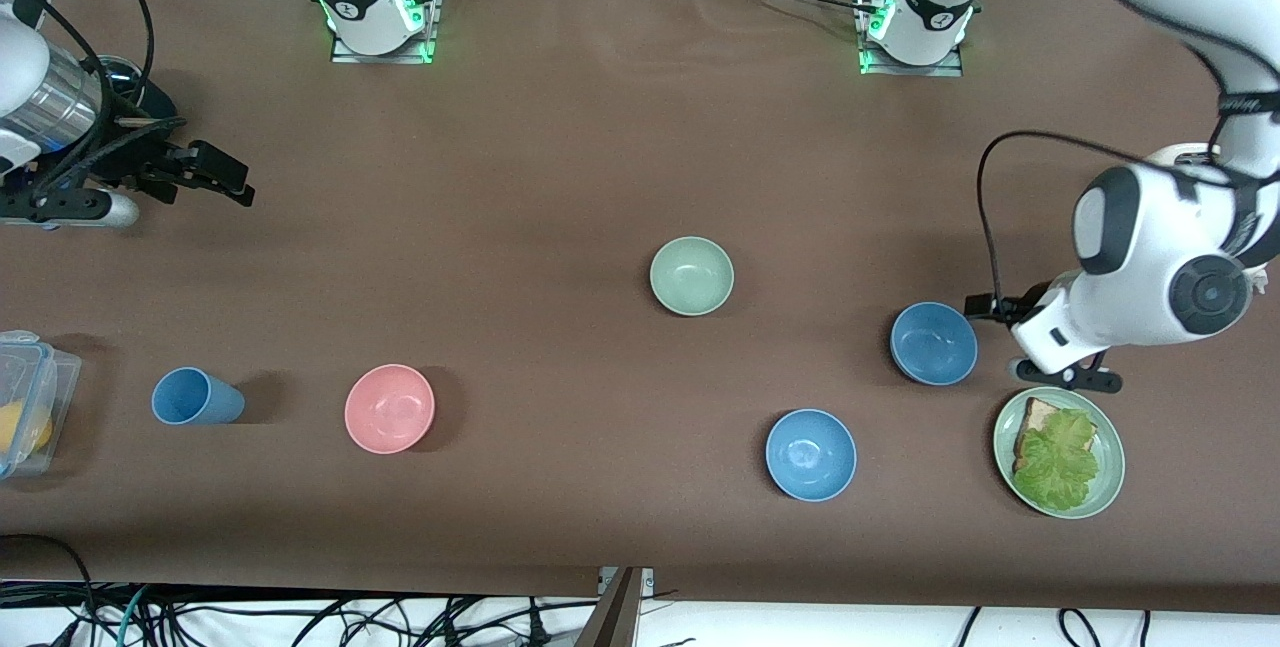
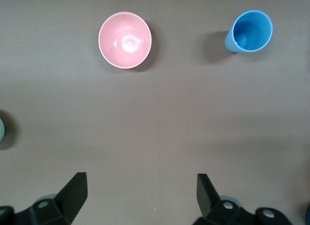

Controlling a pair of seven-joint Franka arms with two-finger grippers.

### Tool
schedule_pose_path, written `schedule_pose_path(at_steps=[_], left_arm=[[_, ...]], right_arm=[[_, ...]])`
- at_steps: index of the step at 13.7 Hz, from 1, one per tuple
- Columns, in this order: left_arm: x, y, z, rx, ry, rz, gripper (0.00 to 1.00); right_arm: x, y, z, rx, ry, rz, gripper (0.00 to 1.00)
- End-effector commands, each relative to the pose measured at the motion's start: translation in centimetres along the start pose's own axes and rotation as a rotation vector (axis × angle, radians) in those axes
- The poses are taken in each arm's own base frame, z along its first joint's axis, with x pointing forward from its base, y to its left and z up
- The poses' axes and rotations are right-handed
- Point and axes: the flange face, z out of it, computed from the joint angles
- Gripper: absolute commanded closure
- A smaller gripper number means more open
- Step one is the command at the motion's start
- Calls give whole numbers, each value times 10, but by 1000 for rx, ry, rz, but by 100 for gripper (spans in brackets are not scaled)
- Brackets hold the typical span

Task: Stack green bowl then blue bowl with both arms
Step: 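Lower the left gripper and grasp the light-blue bowl's rim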

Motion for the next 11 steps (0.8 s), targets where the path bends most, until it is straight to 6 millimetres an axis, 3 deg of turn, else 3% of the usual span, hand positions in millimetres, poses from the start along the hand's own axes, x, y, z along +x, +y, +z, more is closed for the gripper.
schedule_pose_path(at_steps=[1, 3, 5, 6, 7, 9, 10, 11], left_arm=[[3, -6, 47, -8, 69, 54, 0], [-6, 1, 88, -1, 124, 60, 0], [-8, 3, 98, 5, 156, 63, 1], [-8, 4, 97, 5, 157, 65, 16], [-7, 3, 94, 5, 160, 60, 46], [-6, 2, 92, 13, 164, 93, 86], [-6, 2, 92, 16, 164, 128, 97], [-7, 2, 91, 16, 164, 144, 100]], right_arm=[[6, 8, -11, -1, 23, 15, 0], [5, 11, -11, -33, 16, -6, 0], [1, 5, -10, -71, 0, -29, 0], [1, 2, -13, -73, 5, -36, 0], [0, 1, -13, -75, 3, -41, 0], [-2, -8, -13, -79, -5, -70, 0], [-1, -11, -18, -80, 7, -73, 0], [0, -11, -19, -77, 10, -72, 0]])
